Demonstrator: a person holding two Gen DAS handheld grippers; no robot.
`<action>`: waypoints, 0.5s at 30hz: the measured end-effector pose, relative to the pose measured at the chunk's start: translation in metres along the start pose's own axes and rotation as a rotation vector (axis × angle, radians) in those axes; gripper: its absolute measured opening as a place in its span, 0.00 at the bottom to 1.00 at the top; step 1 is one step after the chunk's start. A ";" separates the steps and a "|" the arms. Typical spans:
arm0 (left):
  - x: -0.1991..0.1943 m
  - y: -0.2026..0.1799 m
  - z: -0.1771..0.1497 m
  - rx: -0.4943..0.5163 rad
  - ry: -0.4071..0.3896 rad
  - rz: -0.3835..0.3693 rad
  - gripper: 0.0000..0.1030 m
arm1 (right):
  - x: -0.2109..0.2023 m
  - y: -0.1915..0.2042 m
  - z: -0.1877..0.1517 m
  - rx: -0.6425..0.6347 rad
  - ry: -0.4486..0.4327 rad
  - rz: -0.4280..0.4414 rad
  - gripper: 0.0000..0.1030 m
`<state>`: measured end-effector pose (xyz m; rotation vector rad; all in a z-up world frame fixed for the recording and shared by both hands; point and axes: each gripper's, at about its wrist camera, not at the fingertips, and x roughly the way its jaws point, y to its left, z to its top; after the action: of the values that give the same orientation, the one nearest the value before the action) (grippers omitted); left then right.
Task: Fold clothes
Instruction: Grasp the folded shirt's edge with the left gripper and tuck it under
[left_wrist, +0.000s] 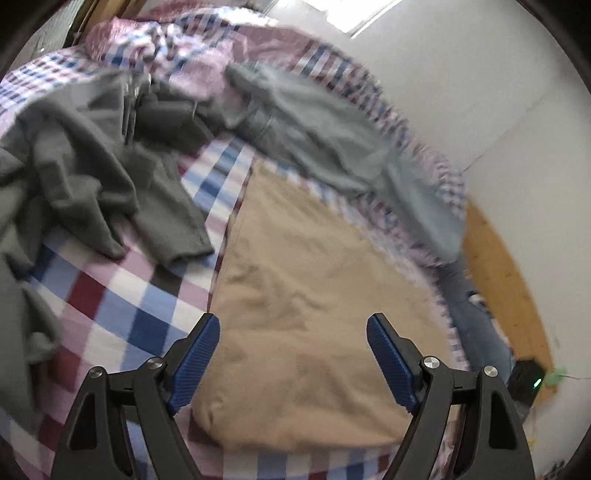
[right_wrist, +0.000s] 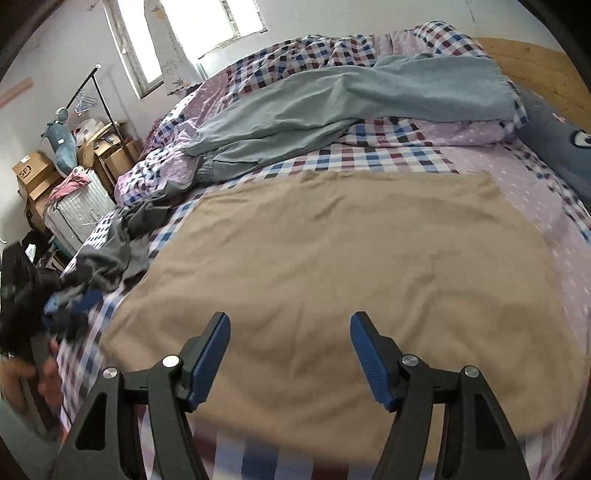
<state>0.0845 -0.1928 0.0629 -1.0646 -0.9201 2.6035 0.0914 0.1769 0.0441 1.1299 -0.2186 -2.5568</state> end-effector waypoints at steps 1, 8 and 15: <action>-0.008 0.001 -0.003 0.008 -0.013 0.003 0.83 | -0.008 0.002 -0.006 -0.008 -0.004 0.005 0.69; -0.030 0.040 -0.047 -0.224 0.055 -0.009 0.83 | -0.041 0.033 -0.043 -0.175 -0.094 0.010 0.69; -0.018 0.049 -0.082 -0.444 0.078 -0.166 0.83 | -0.021 0.080 -0.060 -0.354 -0.117 -0.004 0.69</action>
<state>0.1561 -0.1996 -0.0020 -1.1167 -1.5408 2.2594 0.1688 0.1095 0.0403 0.8500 0.2022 -2.5335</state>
